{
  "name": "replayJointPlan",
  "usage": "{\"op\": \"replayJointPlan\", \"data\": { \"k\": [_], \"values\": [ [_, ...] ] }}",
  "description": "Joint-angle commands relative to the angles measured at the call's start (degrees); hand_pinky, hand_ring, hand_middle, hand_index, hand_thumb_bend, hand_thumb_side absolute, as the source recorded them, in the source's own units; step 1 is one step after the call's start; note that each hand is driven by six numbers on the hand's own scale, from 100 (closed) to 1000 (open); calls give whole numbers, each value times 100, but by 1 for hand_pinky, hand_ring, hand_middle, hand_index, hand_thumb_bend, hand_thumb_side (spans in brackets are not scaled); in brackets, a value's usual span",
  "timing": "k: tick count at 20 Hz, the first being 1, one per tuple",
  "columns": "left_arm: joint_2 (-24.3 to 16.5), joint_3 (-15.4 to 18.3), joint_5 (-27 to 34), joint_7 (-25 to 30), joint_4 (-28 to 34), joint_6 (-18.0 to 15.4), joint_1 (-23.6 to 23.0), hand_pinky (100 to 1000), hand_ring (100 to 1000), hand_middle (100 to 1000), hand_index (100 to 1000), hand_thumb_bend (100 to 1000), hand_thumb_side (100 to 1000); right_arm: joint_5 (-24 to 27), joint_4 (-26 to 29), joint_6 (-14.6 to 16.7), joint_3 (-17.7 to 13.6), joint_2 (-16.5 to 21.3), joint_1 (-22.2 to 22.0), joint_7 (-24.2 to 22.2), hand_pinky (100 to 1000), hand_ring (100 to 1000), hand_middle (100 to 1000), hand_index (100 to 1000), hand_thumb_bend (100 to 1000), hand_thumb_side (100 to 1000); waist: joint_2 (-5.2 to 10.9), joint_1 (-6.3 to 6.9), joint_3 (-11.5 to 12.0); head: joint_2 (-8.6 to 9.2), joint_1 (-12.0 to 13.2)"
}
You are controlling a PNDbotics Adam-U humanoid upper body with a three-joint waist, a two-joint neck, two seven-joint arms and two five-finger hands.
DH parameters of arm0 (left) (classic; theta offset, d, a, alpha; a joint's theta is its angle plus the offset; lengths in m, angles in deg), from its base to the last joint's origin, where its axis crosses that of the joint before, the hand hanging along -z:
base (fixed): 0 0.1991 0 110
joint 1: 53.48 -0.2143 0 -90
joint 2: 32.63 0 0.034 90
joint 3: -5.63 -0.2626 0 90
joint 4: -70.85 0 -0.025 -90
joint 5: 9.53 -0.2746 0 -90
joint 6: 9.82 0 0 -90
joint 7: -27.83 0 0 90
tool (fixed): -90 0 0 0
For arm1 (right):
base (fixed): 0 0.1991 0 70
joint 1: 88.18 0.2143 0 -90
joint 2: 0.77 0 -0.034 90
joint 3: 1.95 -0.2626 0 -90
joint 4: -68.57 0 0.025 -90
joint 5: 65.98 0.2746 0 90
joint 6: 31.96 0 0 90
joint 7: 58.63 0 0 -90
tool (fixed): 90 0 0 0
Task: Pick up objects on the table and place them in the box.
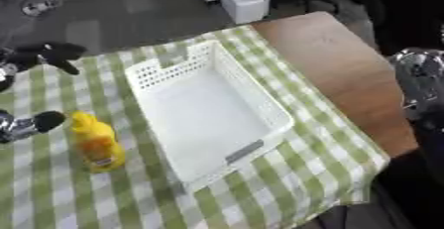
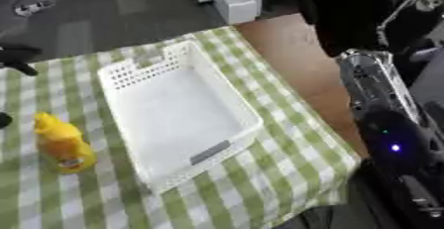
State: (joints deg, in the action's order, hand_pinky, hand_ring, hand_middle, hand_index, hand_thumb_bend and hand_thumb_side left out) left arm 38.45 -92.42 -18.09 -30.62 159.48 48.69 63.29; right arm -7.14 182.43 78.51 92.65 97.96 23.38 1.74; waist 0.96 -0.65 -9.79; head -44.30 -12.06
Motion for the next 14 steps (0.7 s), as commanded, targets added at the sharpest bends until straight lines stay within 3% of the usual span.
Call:
{"op": "replayJointPlan", "data": {
  "k": [1, 14],
  "values": [
    [-71, 10, -31, 1175, -2, -1142, 130, 830, 780, 931, 970, 379, 754, -18, 73, -16, -28, 86, 106, -24, 142, 498, 552, 734, 342, 744, 36, 9, -16, 18, 6],
    [29, -128, -339, 1444, -61, -1264, 10, 834, 785, 932, 973, 395, 797, -23, 73, -24, -26, 78, 111, -40, 142, 498, 552, 734, 339, 744, 27, 5, -32, 18, -36]
  ]
}}
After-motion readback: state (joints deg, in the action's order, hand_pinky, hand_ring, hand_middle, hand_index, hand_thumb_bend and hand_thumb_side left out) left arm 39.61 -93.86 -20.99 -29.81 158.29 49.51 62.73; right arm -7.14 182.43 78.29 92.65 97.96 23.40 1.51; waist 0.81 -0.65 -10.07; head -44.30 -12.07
